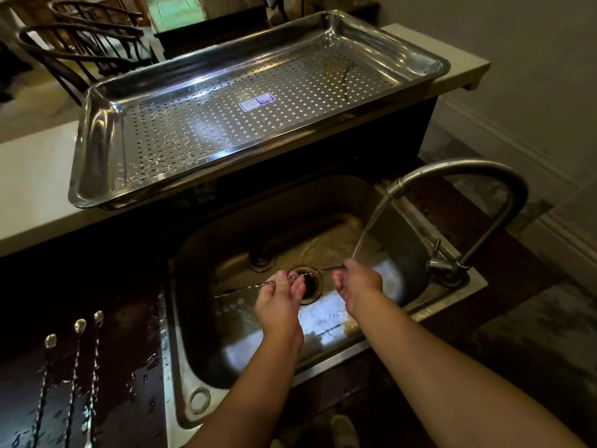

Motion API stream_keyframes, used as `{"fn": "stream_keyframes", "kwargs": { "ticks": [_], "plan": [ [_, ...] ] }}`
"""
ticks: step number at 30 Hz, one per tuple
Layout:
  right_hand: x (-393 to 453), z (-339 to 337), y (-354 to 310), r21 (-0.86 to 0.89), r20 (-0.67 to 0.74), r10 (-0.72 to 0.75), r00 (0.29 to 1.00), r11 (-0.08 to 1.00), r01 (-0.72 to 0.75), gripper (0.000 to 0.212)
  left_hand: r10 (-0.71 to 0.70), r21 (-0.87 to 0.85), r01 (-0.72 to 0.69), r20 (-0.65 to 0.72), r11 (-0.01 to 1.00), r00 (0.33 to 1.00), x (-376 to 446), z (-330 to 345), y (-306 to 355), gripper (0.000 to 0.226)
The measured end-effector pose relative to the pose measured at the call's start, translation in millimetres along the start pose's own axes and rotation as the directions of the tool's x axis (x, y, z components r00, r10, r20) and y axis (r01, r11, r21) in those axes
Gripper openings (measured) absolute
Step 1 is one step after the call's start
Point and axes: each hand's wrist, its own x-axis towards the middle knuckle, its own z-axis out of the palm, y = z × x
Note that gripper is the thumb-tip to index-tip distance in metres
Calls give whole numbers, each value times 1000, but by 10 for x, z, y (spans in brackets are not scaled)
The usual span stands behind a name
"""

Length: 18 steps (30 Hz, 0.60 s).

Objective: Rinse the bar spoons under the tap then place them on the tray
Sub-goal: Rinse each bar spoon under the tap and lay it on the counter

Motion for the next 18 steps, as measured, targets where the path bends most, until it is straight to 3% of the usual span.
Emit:
{"fn": "stream_keyframes", "kwargs": {
  "ticks": [4, 9, 14, 18],
  "plan": [
    [-110, 167, 105, 61, 95, 16, 995, 998, -22, 20, -6, -18, 7, 7, 1000, 1000, -36, 25, -24, 12],
    [-201, 258, 201, 78, 185, 12, 983, 997, -26, 33, -13, -39, 13, 9, 999, 1000, -58, 51, -54, 15],
    [-191, 179, 155, 109, 187, 4, 982, 994, -25, 27, -31, -40, 32, 30, 999, 999, -75, 100, -92, 18],
    [-153, 96, 95, 100, 182, -9, 983, 995, -9, 37, -64, -35, 66, 48, 997, 997, -106, 190, -166, 18]
  ]
}}
